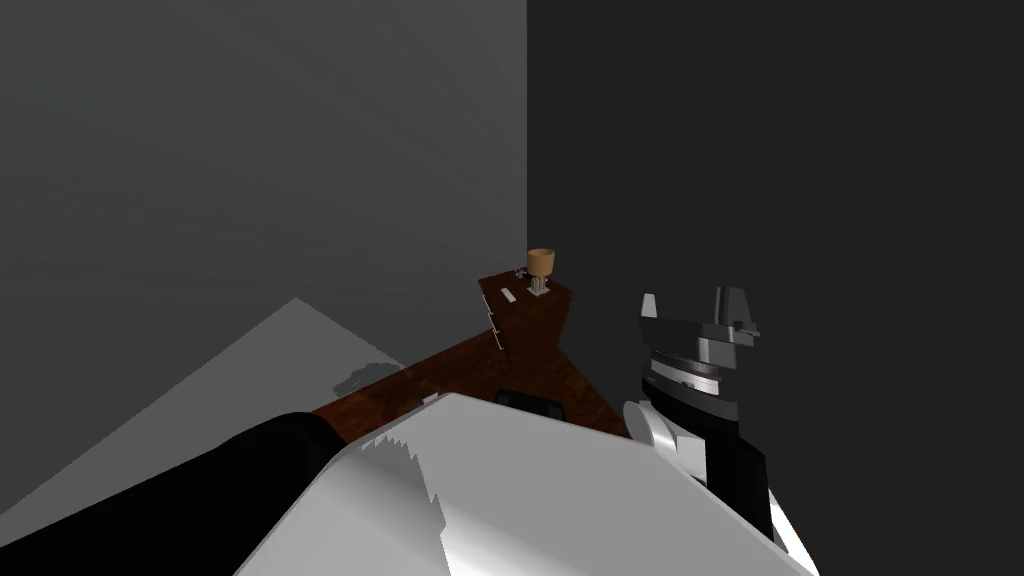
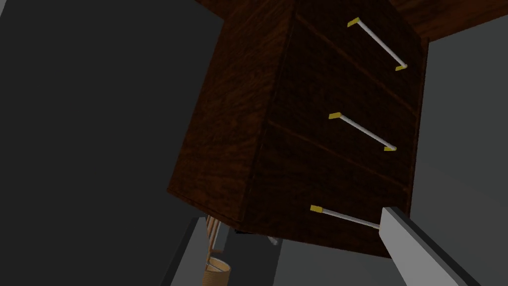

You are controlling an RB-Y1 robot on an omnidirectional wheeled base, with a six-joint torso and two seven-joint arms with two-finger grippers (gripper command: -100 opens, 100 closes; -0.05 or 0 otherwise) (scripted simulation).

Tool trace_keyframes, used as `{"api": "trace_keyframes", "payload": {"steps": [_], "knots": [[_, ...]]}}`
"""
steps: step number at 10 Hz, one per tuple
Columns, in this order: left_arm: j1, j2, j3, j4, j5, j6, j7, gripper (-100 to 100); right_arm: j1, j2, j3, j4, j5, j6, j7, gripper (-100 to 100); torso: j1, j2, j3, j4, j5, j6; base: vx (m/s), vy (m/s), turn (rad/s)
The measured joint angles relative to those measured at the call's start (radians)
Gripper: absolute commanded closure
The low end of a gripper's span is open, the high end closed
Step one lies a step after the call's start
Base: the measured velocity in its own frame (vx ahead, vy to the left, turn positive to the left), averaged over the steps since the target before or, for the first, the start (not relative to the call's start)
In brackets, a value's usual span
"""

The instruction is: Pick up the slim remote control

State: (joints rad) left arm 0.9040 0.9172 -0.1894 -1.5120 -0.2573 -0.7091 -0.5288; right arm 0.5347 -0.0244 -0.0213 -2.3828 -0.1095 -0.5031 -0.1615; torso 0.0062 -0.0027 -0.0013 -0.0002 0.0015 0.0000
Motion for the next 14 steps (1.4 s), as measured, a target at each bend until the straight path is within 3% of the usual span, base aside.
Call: {"api": "trace_keyframes", "payload": {"steps": [2, 4, 8, 12, 14], "knots": [[0.019, 0.042, -0.005, 0.07, -0.031, -0.026, -0.063, -100, 0.0, 0.0, 0.0, 0.0, 0.0, 0.0, 0.0, 0, 0.0, -0.001, 0.0, 0.0, 0.0, 0.0, -0.036, 0.034, -0.425], [0.04, 0.089, 0.003, 0.086, -0.04, -0.023, -0.097, -100, 0.0, 0.0, 0.0, 0.0, 0.0, 0.0, 0.0, 0, -0.001, -0.004, -0.002, -0.001, 0.0, -0.002, -0.006, 0.013, -0.198], [0.056, 0.183, 0.001, 0.228, -0.09, -0.077, -0.194, -100, 0.0, 0.0, 0.0, 0.0, 0.0, 0.0, 0.0, 0, -0.002, -0.005, -0.003, -0.001, 0.0, 0.0, -0.007, 0.009, -0.436], [0.122, 0.288, 0.025, 0.294, -0.129, -0.097, -0.299, -100, 0.0, 0.0, 0.0, 0.0, 0.0, 0.0, 0.0, 0, -0.003, -0.007, -0.004, -0.001, 0.0, -0.001, 0.013, 0.002, -0.396], [0.117, 0.32, 0.019, 0.327, -0.148, -0.103, -0.332, -100, 0.0, 0.0, 0.0, 0.0, 0.0, 0.0, 0.0, 0, -0.003, -0.008, -0.004, -0.001, 0.0, -0.001, 0.025, 0.001, -0.398]]}}
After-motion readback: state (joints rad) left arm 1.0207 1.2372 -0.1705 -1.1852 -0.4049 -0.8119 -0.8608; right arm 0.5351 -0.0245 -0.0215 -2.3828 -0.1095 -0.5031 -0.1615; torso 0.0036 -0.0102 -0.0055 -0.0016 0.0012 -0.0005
